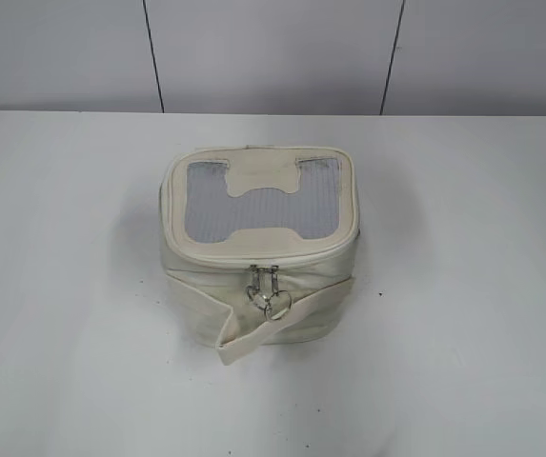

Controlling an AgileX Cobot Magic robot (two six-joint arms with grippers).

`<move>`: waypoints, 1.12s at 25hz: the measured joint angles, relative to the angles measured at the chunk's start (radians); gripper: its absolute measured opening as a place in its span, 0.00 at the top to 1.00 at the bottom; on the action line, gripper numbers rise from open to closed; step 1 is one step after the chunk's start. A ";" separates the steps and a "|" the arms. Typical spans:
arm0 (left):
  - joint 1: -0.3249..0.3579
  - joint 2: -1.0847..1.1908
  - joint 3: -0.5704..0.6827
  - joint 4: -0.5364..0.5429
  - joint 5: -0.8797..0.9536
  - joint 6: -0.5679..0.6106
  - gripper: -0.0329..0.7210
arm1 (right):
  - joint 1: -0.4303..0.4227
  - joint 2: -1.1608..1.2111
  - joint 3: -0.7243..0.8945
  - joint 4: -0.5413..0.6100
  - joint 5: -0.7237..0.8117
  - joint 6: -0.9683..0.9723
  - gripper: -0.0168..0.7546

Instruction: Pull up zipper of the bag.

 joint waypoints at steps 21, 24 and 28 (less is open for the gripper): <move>0.004 -1.052 0.890 -0.077 -0.155 -0.025 0.59 | 0.000 -0.825 0.508 0.125 0.059 -0.096 0.30; 0.004 -1.174 0.934 -0.099 -0.152 0.013 0.59 | 0.000 -0.938 0.559 0.168 0.072 -0.137 0.30; 0.004 -1.297 0.972 -0.126 -0.149 0.034 0.59 | 0.000 -1.058 0.564 0.188 0.073 -0.156 0.30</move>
